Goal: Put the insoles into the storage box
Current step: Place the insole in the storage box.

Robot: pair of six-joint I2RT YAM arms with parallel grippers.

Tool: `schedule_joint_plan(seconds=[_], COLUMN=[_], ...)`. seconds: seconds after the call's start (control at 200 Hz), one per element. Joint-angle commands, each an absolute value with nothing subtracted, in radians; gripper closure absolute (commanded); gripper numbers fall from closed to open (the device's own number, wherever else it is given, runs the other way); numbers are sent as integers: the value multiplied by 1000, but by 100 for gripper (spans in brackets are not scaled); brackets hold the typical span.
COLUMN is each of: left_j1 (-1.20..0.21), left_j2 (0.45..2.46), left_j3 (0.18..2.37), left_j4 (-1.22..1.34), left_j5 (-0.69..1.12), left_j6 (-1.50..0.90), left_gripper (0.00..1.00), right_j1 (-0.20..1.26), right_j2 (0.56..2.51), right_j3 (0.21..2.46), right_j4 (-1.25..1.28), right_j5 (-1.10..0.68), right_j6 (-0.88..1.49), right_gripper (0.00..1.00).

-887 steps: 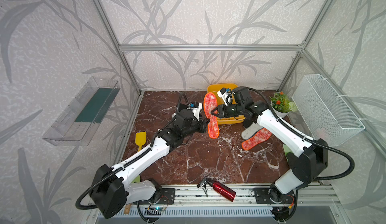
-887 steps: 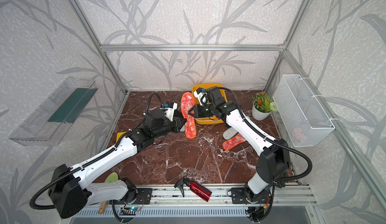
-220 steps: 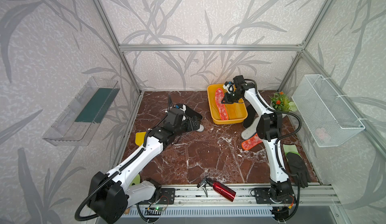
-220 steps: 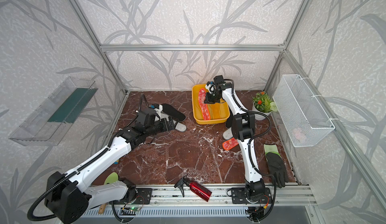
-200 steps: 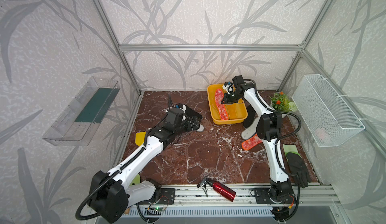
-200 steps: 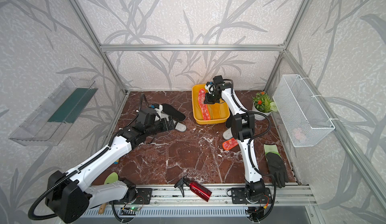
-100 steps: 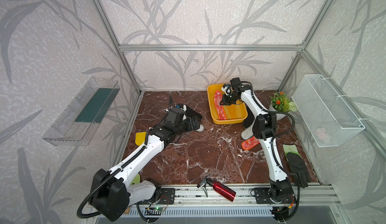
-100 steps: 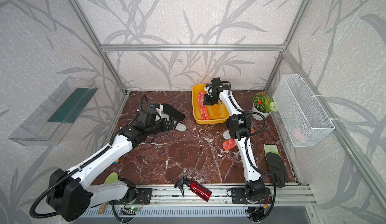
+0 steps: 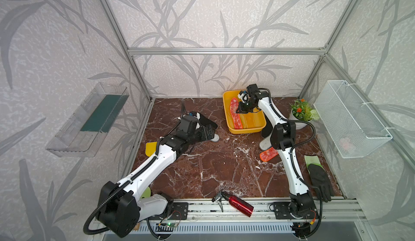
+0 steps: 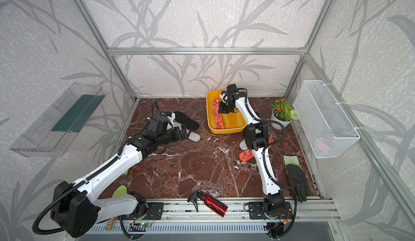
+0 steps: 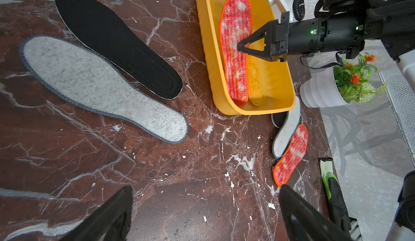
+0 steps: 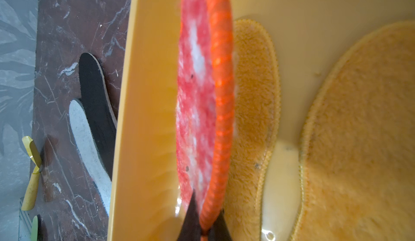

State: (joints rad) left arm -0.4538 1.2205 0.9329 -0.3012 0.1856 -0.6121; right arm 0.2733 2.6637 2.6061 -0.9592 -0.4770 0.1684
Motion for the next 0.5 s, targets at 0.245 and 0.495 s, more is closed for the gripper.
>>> schedule_joint_plan(seconds=[0.245, 0.495], left_j1=[-446, -442], left_j2=[1232, 1235], left_j3=[951, 952], left_j4=[-293, -293], left_j5=[191, 192], left_j6=[-597, -594], left_gripper=[1, 1], right_j1=[281, 282], right_j2=[2723, 2746], right_j3=[2646, 2650], right_j4=[-961, -952], right_j5=[-437, -430], right_j6=[173, 184], right_gripper=[100, 98])
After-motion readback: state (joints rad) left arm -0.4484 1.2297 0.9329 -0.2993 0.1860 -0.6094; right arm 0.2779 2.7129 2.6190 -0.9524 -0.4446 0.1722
